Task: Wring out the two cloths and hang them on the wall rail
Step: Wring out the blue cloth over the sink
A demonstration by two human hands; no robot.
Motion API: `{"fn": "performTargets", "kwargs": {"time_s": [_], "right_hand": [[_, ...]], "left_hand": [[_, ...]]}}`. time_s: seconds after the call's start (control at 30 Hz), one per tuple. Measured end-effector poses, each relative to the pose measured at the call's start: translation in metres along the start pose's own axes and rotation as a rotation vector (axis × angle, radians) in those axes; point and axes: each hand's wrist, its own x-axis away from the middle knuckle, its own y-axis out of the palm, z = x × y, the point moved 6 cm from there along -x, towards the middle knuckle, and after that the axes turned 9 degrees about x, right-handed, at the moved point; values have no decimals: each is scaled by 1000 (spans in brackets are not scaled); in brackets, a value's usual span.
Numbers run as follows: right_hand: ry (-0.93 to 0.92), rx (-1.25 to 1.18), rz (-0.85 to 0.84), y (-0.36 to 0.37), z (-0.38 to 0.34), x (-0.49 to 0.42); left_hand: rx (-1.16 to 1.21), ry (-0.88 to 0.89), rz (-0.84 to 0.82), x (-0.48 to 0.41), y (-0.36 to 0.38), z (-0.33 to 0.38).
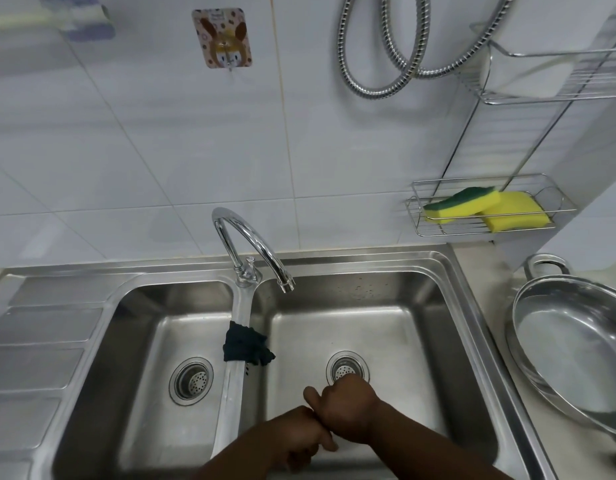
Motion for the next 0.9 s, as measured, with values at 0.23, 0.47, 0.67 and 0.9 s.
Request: {"fn": "performTargets", "kwargs": {"time_s": [0.23, 0.47, 0.67, 0.9], "right_hand": [[15, -125, -73, 7, 0, 5], [315, -1064, -13, -6, 36, 37], [638, -1556, 238, -29, 43, 52], [763, -1292, 259, -63, 35, 43]], "left_hand": [[2, 116, 44, 3, 7, 7], [79, 320, 167, 22, -9, 4], [346, 592, 308, 56, -35, 0], [-35, 851, 705, 107, -83, 4]]}}
